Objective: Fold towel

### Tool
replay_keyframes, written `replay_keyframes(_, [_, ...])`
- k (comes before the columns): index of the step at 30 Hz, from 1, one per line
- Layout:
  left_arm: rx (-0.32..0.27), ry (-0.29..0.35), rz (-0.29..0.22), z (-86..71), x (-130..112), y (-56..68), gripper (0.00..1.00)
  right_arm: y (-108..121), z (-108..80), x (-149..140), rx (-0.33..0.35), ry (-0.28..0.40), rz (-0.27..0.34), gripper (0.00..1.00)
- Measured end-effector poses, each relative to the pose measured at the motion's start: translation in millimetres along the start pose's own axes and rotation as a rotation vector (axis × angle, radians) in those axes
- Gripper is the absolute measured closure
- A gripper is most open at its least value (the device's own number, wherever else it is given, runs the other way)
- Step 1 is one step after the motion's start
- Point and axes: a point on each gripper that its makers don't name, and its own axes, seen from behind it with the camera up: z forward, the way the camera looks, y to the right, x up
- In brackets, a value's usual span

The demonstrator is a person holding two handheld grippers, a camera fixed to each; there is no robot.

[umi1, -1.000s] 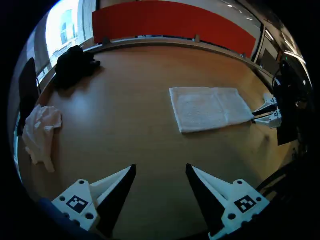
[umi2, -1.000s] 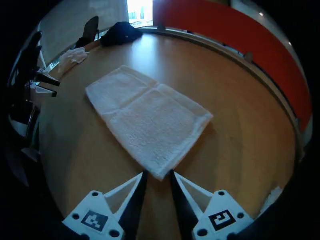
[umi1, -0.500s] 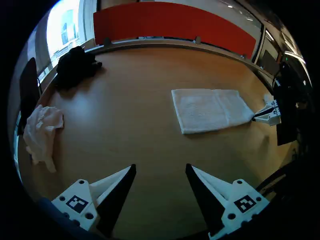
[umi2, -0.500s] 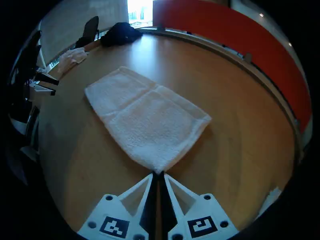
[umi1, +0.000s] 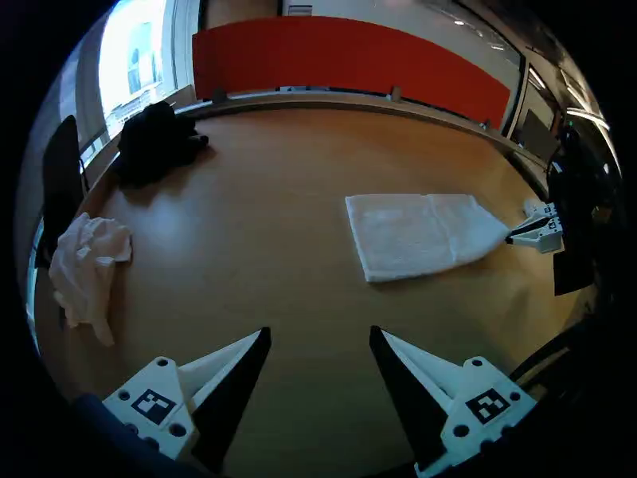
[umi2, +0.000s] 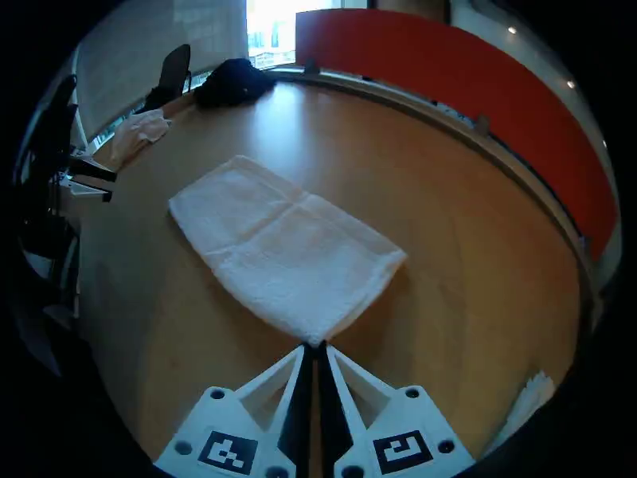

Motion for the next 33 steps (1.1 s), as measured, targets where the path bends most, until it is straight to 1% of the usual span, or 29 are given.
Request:
replay_keyframes(9, [0.025, 0.074, -0.012, -5.3, 8, -7.7, 0.08, 4, -11.8, 11, -0.017, 0.020, -0.005, 0.96])
replay_keyframes(15, [0.031, 0.124, -0.012, -7.8, 11, -10.4, 0.08, 6, -20.2, 23, -0.024, 0.037, -0.021, 0.96])
replay_keyframes(24, [0.035, 0.148, -0.001, -3.6, 5, -12.7, 0.08, 11, -33.5, 47, -0.037, 0.054, -0.072, 0.96])
replay_keyframes(28, [0.038, 0.144, -0.002, -3.1, 1, -14.9, 0.08, 12, -38.2, 56, -0.048, 0.058, -0.104, 0.96])
replay_keyframes(33, [0.039, 0.143, -0.001, -4.4, -1, -17.0, 0.08, 12, -43.4, 64, -0.049, 0.060, -0.126, 0.96])
